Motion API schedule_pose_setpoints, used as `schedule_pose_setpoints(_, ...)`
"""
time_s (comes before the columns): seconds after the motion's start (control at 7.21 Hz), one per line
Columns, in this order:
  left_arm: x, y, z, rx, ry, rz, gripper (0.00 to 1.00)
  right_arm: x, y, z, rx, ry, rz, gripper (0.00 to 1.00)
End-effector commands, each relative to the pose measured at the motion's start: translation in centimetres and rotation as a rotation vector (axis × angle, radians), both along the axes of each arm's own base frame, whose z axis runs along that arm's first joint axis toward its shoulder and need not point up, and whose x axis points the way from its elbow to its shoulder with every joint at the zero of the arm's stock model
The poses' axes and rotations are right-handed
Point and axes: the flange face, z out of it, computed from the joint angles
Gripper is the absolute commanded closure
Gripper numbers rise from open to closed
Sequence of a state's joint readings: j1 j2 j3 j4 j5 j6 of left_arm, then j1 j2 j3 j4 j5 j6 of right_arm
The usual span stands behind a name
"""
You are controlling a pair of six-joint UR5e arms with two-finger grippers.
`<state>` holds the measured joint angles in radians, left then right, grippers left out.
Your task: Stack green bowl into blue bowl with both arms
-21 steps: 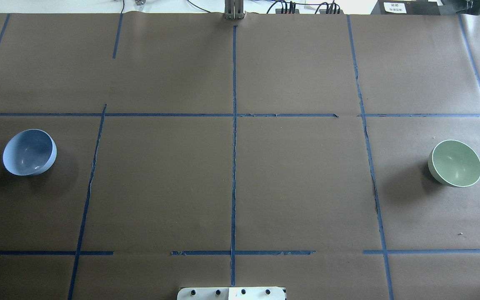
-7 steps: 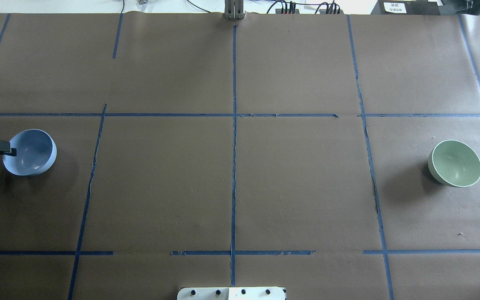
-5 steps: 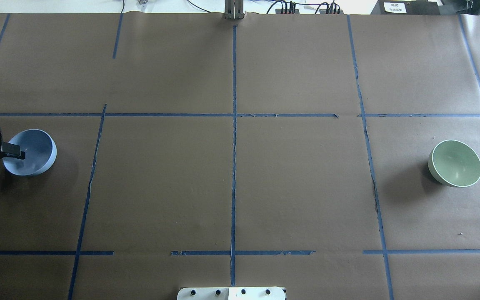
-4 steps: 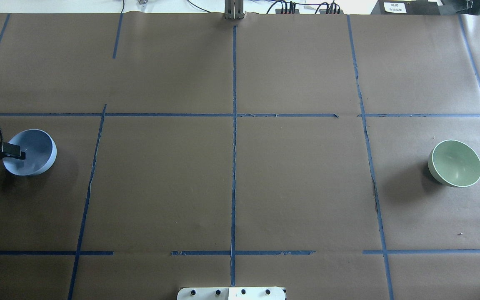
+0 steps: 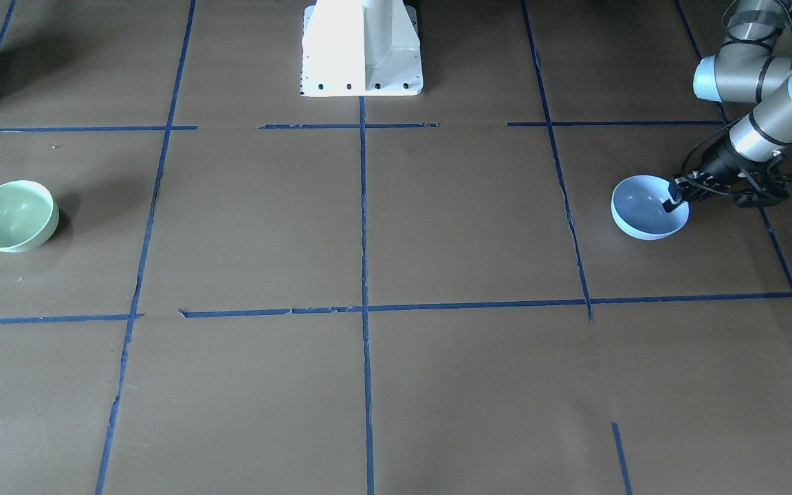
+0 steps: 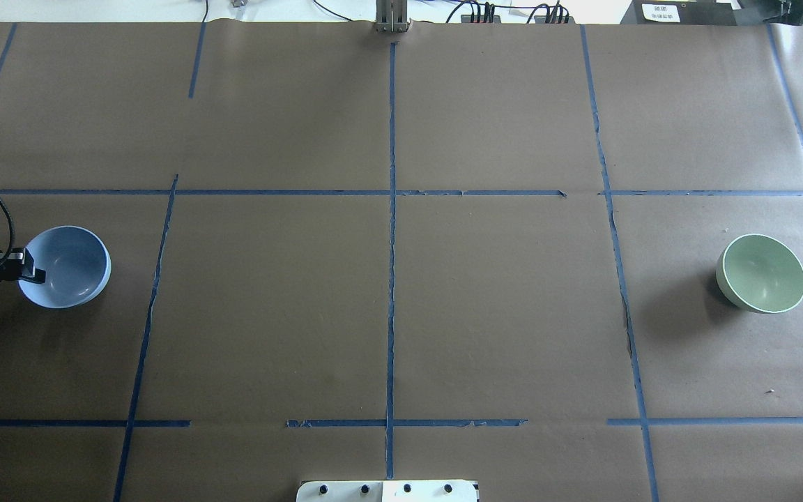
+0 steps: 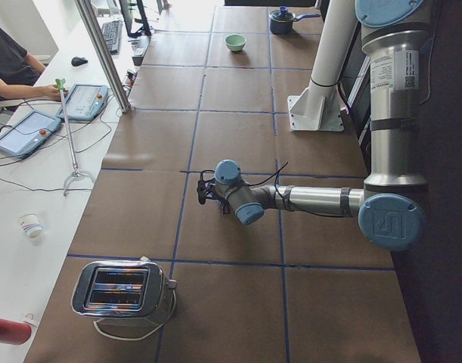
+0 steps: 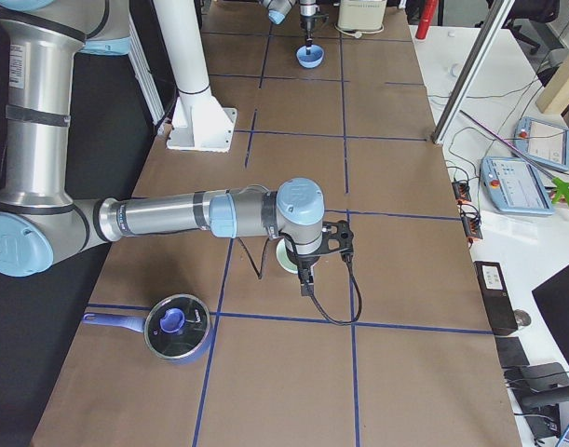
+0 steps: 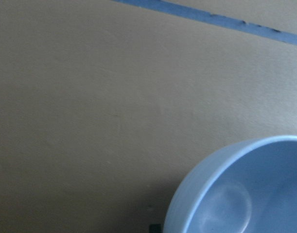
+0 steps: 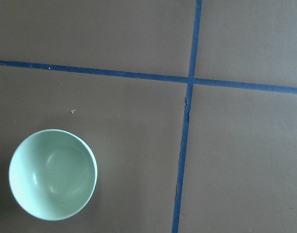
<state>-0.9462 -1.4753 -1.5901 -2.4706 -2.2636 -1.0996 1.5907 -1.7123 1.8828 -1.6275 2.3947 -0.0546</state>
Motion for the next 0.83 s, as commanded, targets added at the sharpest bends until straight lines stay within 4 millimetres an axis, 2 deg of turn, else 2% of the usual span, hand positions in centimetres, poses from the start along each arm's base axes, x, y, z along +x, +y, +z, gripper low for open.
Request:
schedule_pose_setpoints(0.0,1.7,-2.2,-6.9,-0.031,0.018,0.005,1.0,0.0,-0.2,-0.1,0.005,0.004,-0.002,0.0)
schedule_pose_setpoints(0.14,4.1,-5.3,-13.1,-0.097,0.045,-0.048,1.0,0.0,-0.2,-0.2,0.006,0.002,0.0,0.0)
schedule_pose_setpoints(0.28,8.2,-8.2,-19.9,-0.141,0.086,-0.078,1.0,0.0,-0.2,-0.2,0.004,0.0,0.001,0.0)
schedule_pose_setpoints(0.55,22.1,-6.4,-31.3,-0.213,0.108,-0.086,1.0,0.0,0.0,0.1,-0.006,-0.005,0.001,0.0)
schedule_pose_setpoints(0.69,28.9,-4.9,-34.7,-0.255,0.111,-0.108,1.0,0.0,0.0,0.2,-0.009,-0.008,0.002,0.0)
